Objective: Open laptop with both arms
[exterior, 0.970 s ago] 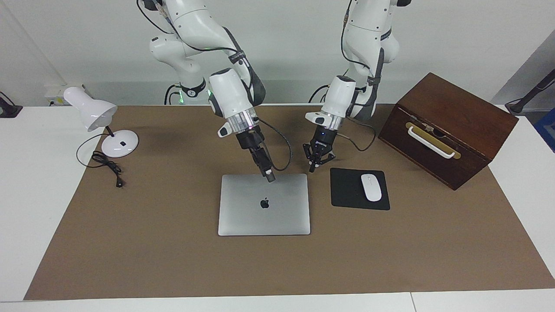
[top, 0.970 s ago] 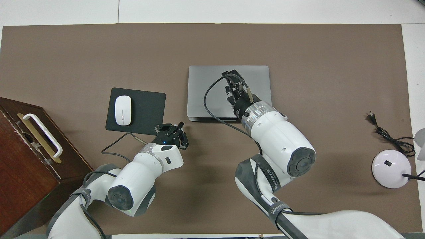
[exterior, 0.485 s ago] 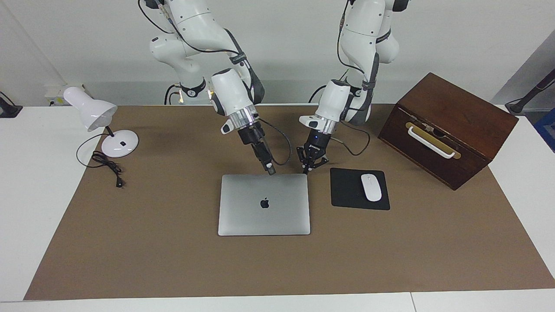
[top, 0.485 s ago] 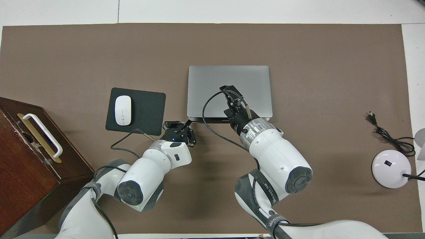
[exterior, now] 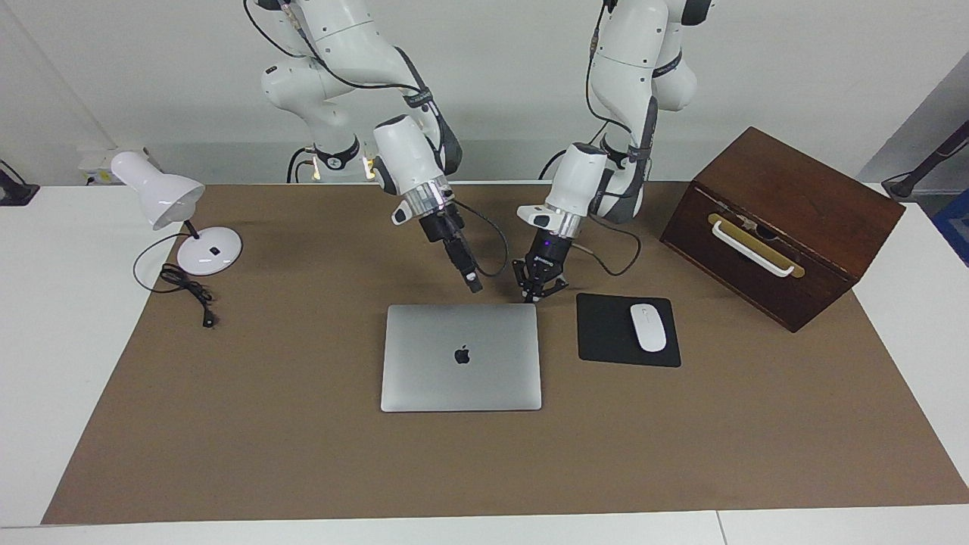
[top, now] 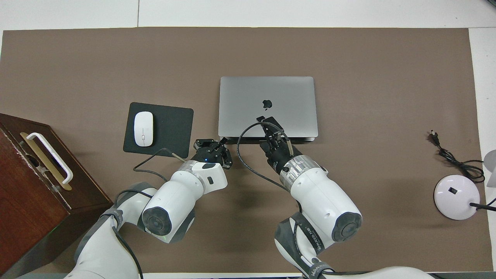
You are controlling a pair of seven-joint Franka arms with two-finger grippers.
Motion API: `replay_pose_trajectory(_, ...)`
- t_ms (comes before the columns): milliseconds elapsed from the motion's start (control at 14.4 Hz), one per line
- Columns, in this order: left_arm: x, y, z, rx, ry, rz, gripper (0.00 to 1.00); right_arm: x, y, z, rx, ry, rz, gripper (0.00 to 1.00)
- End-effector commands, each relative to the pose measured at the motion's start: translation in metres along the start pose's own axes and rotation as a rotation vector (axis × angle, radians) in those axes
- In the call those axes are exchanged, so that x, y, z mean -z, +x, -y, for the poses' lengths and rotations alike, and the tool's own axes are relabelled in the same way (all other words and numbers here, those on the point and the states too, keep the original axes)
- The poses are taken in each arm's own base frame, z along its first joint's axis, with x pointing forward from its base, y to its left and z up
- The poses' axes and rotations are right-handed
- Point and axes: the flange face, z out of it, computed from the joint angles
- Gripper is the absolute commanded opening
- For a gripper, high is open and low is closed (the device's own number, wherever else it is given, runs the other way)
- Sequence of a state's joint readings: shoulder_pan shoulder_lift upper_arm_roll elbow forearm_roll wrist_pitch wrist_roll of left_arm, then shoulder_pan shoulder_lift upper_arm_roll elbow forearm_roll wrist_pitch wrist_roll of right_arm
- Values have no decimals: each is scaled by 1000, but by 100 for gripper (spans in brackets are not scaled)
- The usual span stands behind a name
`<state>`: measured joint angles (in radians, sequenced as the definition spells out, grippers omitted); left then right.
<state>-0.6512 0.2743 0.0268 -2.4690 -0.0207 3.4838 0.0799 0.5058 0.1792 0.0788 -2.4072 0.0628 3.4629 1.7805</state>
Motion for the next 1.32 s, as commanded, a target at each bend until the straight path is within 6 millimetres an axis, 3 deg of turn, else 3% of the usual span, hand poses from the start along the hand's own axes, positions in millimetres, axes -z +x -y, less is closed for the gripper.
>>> replay_pose_trajectory(0, -8, 4, 0, 16, 5, -17, 0, 1, 3, -9, -24, 2, -5, 98)
replay_pose_trajectory(970, -19, 10, 9, 28, 18, -22, 0, -27, 12, -34, -23, -48, -21, 98)
replay_pose_trajectory(1248, -25, 9, 15, 37, 26, -17, 0, -36, 14, -26, -14, -37, -21, 98)
